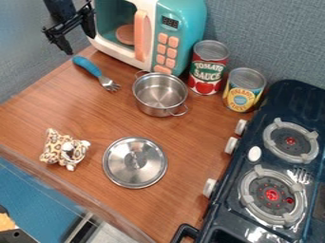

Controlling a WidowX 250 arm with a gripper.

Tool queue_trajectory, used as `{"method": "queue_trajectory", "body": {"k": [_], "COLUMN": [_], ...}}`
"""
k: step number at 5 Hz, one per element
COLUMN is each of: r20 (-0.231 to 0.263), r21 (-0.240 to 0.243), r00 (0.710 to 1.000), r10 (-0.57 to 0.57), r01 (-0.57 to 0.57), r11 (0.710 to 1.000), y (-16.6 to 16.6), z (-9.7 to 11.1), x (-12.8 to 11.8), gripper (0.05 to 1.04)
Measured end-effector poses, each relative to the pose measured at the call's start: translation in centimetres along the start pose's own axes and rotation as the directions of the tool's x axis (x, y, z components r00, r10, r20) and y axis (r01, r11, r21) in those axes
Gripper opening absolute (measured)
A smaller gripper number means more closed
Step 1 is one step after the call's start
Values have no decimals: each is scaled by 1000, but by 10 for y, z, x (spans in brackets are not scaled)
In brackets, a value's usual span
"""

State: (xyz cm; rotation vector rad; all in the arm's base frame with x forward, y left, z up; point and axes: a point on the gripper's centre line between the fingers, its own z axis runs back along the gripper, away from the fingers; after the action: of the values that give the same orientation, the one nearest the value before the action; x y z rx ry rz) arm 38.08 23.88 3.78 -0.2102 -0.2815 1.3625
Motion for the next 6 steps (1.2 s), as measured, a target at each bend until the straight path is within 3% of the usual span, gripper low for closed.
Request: {"method": "queue_trajectory", "body": {"k": [1, 2, 4, 5, 6], "r20": [-27, -28, -9, -30, -80], "r21": [29, 57, 0, 27, 17], "r00": [1000, 997, 979, 933, 881], "r10": [2, -76, -204, -359, -467], "r01": [-2, 77, 204, 360, 469], "r11": [1000, 995, 979, 933, 883], "y": [8, 5, 13, 10, 3], "z": [-16, -22, 2, 7, 1], "x": [-4, -16, -35, -82, -122], "gripper": [999, 999, 999, 999, 999]}}
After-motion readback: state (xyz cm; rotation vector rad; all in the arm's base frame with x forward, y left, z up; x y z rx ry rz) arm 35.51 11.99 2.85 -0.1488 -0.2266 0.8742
